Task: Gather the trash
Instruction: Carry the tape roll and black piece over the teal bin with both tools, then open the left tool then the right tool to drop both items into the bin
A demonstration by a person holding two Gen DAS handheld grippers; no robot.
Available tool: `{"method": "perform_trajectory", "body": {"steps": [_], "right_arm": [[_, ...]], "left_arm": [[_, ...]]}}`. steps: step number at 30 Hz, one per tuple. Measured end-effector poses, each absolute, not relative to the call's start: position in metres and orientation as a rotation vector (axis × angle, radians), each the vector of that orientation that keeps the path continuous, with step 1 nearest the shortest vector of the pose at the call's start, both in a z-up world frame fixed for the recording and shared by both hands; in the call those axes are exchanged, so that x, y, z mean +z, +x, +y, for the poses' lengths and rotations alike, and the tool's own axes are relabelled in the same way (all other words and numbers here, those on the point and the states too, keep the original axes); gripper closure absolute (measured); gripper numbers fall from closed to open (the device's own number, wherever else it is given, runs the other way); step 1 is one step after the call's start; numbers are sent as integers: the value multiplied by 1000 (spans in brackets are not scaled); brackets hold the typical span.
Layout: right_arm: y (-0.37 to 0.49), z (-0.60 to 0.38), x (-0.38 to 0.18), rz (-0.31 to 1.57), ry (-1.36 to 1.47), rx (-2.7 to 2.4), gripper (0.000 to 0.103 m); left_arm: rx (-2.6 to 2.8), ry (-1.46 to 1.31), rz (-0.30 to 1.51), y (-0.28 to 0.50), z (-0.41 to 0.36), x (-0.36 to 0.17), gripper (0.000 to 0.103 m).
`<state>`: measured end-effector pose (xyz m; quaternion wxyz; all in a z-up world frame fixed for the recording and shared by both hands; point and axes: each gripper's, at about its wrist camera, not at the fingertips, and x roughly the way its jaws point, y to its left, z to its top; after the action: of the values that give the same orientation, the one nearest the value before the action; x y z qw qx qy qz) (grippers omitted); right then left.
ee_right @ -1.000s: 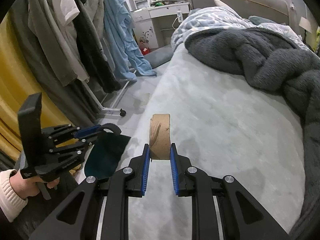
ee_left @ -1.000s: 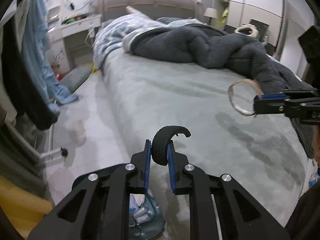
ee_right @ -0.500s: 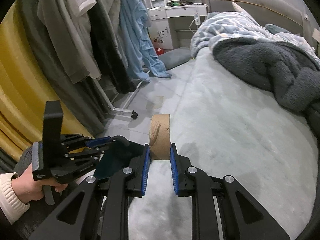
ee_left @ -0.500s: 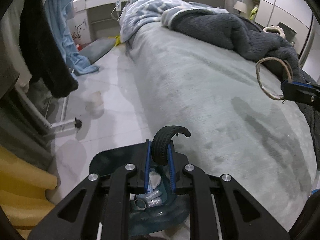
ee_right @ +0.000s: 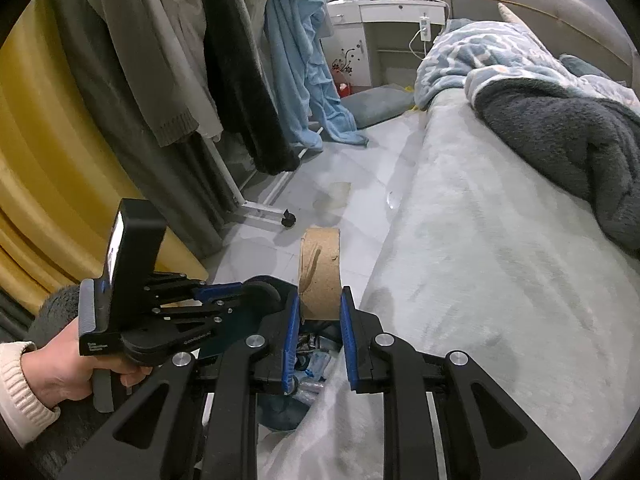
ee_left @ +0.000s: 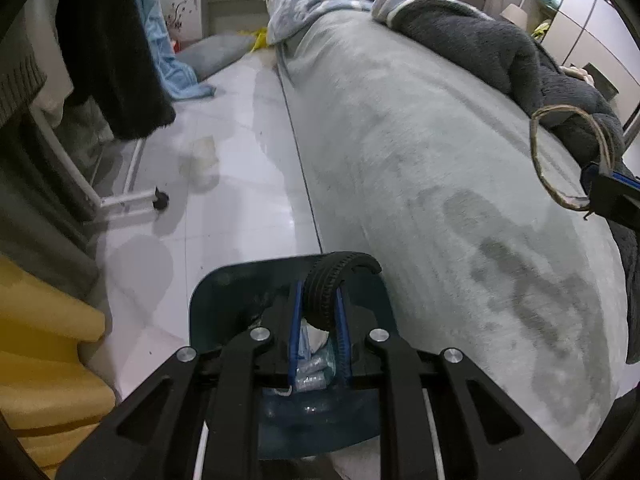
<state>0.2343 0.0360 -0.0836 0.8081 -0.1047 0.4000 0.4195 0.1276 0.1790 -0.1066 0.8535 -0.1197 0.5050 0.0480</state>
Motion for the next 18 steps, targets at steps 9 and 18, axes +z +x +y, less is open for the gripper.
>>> {"method": "perform_trajectory", "body": {"steps": [9, 18], "right_arm": [[227, 70, -103, 893, -269, 928, 83], [227, 107, -140, 978, -331, 951, 83]], "left_arm": [[114, -304, 1159, 129, 195, -129, 85], [162, -355, 1190, 114, 223, -132, 58]]}}
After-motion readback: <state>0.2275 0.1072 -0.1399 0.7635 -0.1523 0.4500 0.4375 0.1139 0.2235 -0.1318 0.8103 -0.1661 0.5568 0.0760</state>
